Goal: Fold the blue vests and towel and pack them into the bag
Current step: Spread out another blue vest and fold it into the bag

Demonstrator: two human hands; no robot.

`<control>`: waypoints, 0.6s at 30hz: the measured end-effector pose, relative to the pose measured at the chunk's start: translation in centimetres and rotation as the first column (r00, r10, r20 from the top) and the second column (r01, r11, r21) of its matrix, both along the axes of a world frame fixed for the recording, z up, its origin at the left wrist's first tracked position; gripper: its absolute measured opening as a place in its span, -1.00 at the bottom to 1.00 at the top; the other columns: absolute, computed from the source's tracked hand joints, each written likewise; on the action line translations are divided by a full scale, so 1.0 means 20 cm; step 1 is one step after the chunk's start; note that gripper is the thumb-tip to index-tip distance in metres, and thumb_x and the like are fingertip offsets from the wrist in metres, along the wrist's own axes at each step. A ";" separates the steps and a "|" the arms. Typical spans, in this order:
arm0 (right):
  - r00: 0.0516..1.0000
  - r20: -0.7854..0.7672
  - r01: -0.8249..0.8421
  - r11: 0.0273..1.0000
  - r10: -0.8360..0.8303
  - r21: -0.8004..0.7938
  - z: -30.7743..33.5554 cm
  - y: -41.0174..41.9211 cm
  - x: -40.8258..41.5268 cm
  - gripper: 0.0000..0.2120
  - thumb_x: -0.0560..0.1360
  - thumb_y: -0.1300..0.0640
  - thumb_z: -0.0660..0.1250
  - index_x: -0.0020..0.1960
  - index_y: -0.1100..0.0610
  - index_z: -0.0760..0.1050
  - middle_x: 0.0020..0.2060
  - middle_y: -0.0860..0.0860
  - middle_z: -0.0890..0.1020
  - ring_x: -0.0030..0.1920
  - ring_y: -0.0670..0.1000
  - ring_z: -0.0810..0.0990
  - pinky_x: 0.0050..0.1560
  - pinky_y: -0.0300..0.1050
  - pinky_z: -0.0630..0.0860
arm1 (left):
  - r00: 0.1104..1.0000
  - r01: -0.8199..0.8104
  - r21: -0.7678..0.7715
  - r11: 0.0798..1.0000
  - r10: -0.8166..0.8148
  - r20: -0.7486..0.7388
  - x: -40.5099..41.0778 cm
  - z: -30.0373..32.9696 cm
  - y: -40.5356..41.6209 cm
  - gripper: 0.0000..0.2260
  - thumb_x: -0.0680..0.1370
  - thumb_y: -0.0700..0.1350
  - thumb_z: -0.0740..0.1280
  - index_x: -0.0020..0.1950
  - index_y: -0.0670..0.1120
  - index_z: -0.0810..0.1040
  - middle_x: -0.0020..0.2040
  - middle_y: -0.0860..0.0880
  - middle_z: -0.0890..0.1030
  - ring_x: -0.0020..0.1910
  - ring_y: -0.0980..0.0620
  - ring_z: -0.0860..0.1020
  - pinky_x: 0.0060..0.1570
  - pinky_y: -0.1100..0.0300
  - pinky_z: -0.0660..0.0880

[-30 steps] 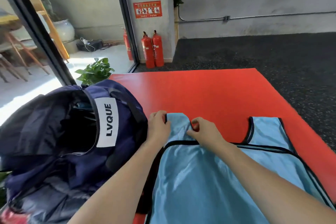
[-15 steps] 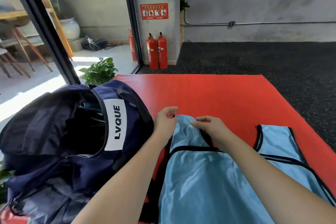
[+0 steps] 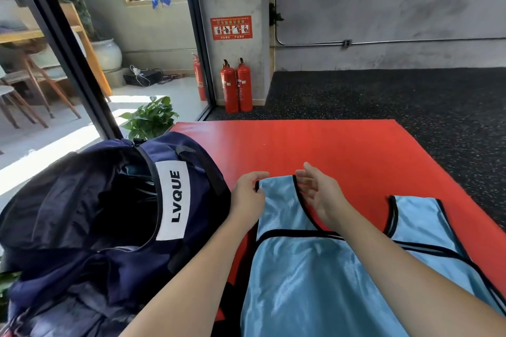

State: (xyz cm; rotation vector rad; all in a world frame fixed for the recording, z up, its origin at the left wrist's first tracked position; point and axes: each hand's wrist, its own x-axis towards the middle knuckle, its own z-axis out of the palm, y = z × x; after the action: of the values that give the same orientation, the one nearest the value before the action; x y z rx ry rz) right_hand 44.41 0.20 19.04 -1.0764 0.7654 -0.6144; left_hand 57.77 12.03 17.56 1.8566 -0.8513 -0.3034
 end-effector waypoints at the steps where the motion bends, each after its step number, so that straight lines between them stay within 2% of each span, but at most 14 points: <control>1: 0.994 -0.105 -0.017 0.987 -0.001 -0.162 -0.02 -0.01 -0.01 -0.65 0.54 -0.14 0.38 0.06 0.15 0.63 0.02 0.05 0.70 0.11 0.06 0.66 0.13 -0.04 0.55 | 0.994 0.001 0.055 0.999 -0.007 0.111 0.00 -0.02 0.00 -0.62 0.54 -0.38 0.26 0.23 -0.02 0.62 0.27 0.06 0.56 0.24 0.17 0.48 0.32 0.33 0.39; 2: 0.967 -0.253 -0.086 0.927 -0.010 -0.365 -0.05 -0.02 -0.02 -0.66 0.52 -0.17 0.38 0.03 0.10 0.64 -0.01 -0.01 0.70 0.10 0.03 0.65 0.14 -0.06 0.55 | 0.975 0.006 0.123 0.992 -0.033 0.220 0.00 -0.05 0.01 -0.64 0.55 -0.36 0.27 0.25 -0.04 0.61 0.32 0.02 0.52 0.30 0.12 0.44 0.36 0.32 0.33; 3: 0.919 -0.392 -0.192 0.825 -0.039 -0.531 -0.06 -0.02 -0.03 -0.71 0.53 -0.16 0.37 0.03 0.05 0.64 -0.02 -0.06 0.69 0.08 -0.03 0.64 0.14 -0.10 0.52 | 0.952 0.009 0.201 0.980 -0.070 0.298 0.01 -0.08 0.01 -0.66 0.57 -0.32 0.27 0.28 -0.05 0.60 0.39 -0.03 0.46 0.38 0.03 0.38 0.42 0.22 0.29; 4: 0.882 -0.464 -0.280 0.706 -0.078 -0.651 -0.08 -0.01 -0.05 -0.76 0.55 -0.11 0.36 0.06 0.03 0.63 -0.02 -0.10 0.66 0.06 -0.08 0.61 0.12 -0.16 0.48 | 0.934 0.006 0.282 0.959 -0.106 0.341 0.00 -0.09 0.01 -0.66 0.59 -0.29 0.25 0.32 -0.05 0.58 0.46 -0.07 0.40 0.45 -0.06 0.31 0.45 0.10 0.26; 6: 0.868 -0.486 -0.375 0.506 -0.103 -0.777 -0.10 0.02 -0.09 -0.82 0.58 -0.02 0.34 0.08 0.05 0.61 -0.02 -0.12 0.62 0.04 -0.12 0.55 0.11 -0.20 0.43 | 0.905 -0.028 0.399 0.917 -0.146 0.398 -0.02 -0.10 0.02 -0.65 0.63 -0.23 0.20 0.40 -0.04 0.51 0.54 -0.10 0.30 0.50 -0.12 0.22 0.46 -0.03 0.23; 7: 0.866 -0.490 -0.401 0.445 -0.100 -0.801 -0.10 0.04 -0.12 -0.83 0.59 -0.01 0.33 0.09 0.05 0.60 -0.03 -0.12 0.62 0.03 -0.12 0.53 0.11 -0.18 0.43 | 0.888 -0.046 0.427 0.903 -0.159 0.432 -0.04 -0.08 0.03 -0.65 0.66 -0.19 0.17 0.43 -0.03 0.47 0.56 -0.09 0.27 0.51 -0.11 0.21 0.45 -0.04 0.22; 9: 0.843 -0.531 -0.459 0.396 -0.089 -0.795 -0.12 0.06 -0.18 -0.80 0.58 -0.06 0.32 0.11 0.01 0.59 -0.03 -0.16 0.61 0.03 -0.13 0.52 0.13 -0.13 0.44 | 0.809 -0.059 0.470 0.881 -0.234 0.540 -0.08 -0.06 0.04 -0.67 0.70 -0.06 0.11 0.46 0.00 0.43 0.58 -0.05 0.23 0.53 -0.06 0.18 0.43 -0.04 0.21; 11: 0.802 -0.585 -0.508 0.377 -0.121 -0.775 -0.14 0.06 -0.28 -0.70 0.56 -0.17 0.27 0.17 -0.05 0.57 0.04 -0.19 0.61 0.10 -0.12 0.53 0.19 -0.07 0.46 | 0.723 -0.026 0.526 0.850 -0.347 0.597 -0.11 -0.06 0.05 -0.66 0.71 0.05 0.05 0.44 0.04 0.43 0.55 -0.02 0.28 0.52 -0.03 0.20 0.38 -0.05 0.21; 13: 0.765 -0.624 -0.543 0.361 -0.159 -0.758 -0.16 0.07 -0.41 -0.65 0.56 -0.21 0.25 0.25 -0.07 0.55 0.11 -0.20 0.60 0.17 -0.12 0.51 0.24 -0.05 0.45 | 0.702 -0.013 0.614 0.789 -0.430 0.568 -0.13 -0.08 0.08 -0.64 0.71 0.08 0.03 0.45 0.07 0.39 0.47 0.02 0.36 0.49 -0.02 0.24 0.32 -0.06 0.22; 16: 0.732 -0.646 -0.559 0.351 -0.216 -0.751 -0.13 0.05 -0.62 -0.69 0.59 -0.14 0.29 0.27 -0.04 0.56 0.14 -0.19 0.60 0.18 -0.12 0.52 0.24 -0.11 0.45 | 0.694 -0.032 0.696 0.718 -0.485 0.532 -0.17 -0.07 0.14 -0.61 0.71 0.05 0.02 0.54 0.07 0.25 0.52 -0.03 0.27 0.52 -0.05 0.17 0.34 -0.10 0.20; 18: 0.722 -0.649 -0.540 0.392 -0.240 -0.745 -0.10 0.03 -0.75 -0.72 0.59 -0.07 0.32 0.25 -0.01 0.58 0.12 -0.15 0.62 0.17 -0.09 0.54 0.22 -0.14 0.45 | 0.650 -0.060 0.697 0.714 -0.502 0.571 -0.21 -0.04 0.18 -0.62 0.71 0.01 0.04 0.54 0.05 0.28 0.54 -0.03 0.23 0.54 -0.07 0.14 0.36 -0.10 0.20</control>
State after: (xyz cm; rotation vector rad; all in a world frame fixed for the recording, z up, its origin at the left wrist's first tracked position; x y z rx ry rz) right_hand 29.44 0.79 17.01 -2.5497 0.9239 -0.4201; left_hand 53.48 15.59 16.68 2.6122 -1.7516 0.0250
